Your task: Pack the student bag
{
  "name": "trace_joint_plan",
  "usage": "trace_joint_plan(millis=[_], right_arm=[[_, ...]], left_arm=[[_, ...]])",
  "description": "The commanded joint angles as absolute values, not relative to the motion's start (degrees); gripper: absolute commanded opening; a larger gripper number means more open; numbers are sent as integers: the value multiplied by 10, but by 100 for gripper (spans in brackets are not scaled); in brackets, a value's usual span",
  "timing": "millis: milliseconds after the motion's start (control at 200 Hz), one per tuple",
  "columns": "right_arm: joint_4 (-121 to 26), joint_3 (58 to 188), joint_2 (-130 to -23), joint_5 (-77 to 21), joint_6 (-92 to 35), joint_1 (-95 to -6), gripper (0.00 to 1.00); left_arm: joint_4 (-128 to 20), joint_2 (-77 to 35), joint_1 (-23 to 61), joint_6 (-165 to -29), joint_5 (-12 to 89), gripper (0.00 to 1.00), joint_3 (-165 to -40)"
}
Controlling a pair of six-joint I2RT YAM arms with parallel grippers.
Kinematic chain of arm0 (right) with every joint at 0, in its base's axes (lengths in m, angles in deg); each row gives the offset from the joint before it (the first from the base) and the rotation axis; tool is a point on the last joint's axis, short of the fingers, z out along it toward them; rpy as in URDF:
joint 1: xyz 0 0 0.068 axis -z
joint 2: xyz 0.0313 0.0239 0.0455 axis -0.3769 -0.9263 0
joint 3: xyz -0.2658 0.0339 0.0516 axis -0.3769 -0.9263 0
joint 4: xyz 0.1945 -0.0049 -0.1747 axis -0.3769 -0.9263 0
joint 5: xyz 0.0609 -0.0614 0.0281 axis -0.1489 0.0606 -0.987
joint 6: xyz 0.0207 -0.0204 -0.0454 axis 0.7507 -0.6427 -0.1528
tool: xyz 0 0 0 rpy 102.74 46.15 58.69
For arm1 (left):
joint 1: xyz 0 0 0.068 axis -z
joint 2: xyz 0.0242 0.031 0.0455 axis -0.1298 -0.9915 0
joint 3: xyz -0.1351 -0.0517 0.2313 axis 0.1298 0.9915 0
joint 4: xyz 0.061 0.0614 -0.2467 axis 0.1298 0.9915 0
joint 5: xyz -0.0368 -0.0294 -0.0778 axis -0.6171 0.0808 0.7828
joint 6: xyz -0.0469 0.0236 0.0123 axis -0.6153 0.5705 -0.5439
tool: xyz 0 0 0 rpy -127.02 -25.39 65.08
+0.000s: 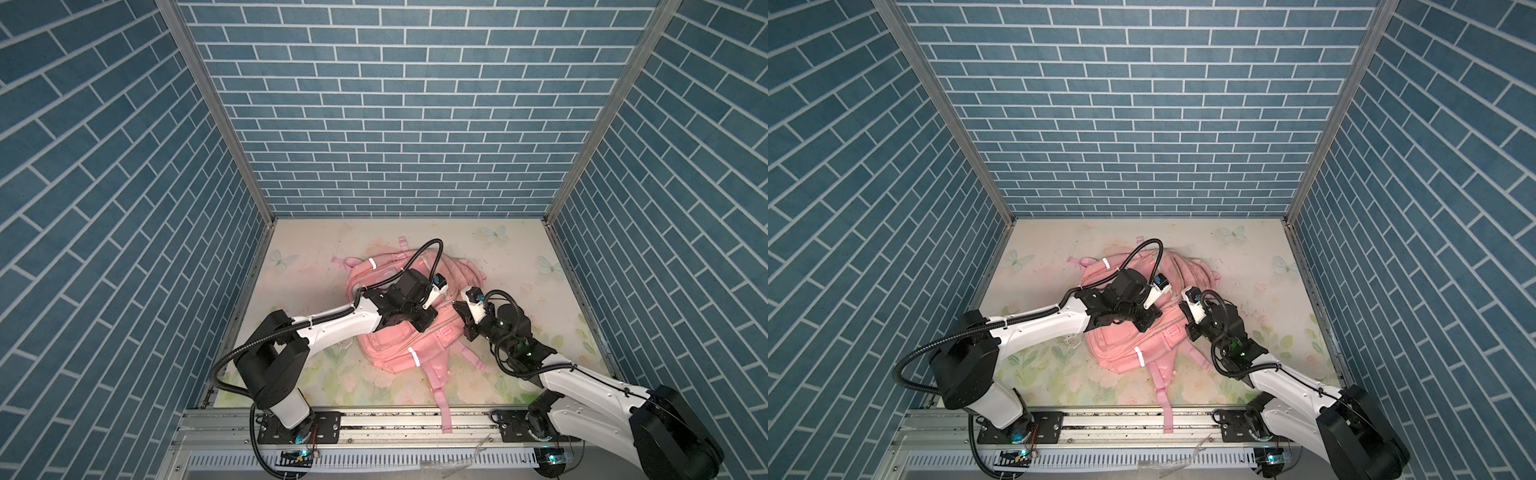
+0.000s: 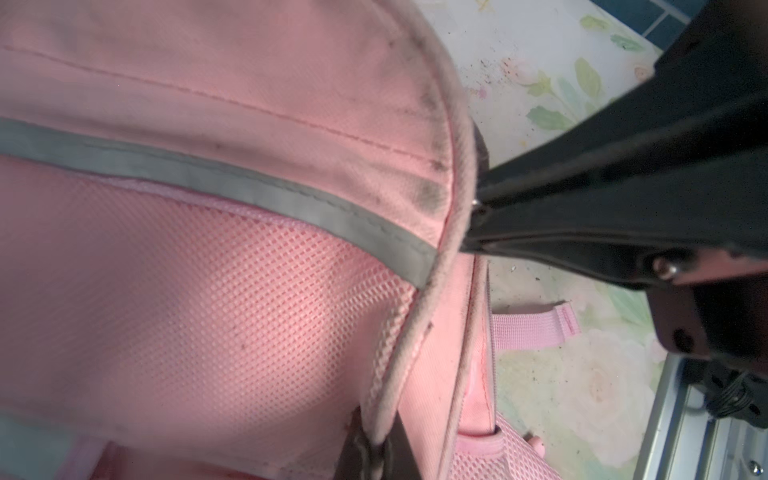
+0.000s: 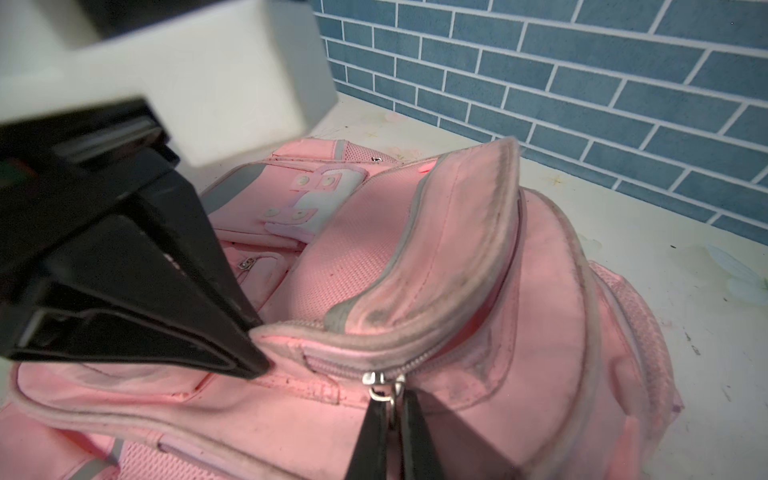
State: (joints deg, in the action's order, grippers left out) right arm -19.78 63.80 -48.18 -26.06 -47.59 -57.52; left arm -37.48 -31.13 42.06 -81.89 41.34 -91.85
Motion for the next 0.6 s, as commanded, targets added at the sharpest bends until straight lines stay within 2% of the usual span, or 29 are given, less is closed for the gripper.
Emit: trace_joint_plan(millis=[0, 295, 475, 595], right_arm=[[-247, 662, -493, -235, -489, -561, 0], [-286, 730, -554, -186, -473, -531, 0], [-289, 769, -638, -241, -437, -501, 0], [-298, 783, -651, -269, -427, -502, 0]], left_arm=[[-313, -274, 412, -784, 363, 0, -901], [-242, -264, 400, -653, 294, 0, -904], [-222, -259, 396, -566, 287, 0, -901], [-217, -260, 388, -518, 271, 0, -905]])
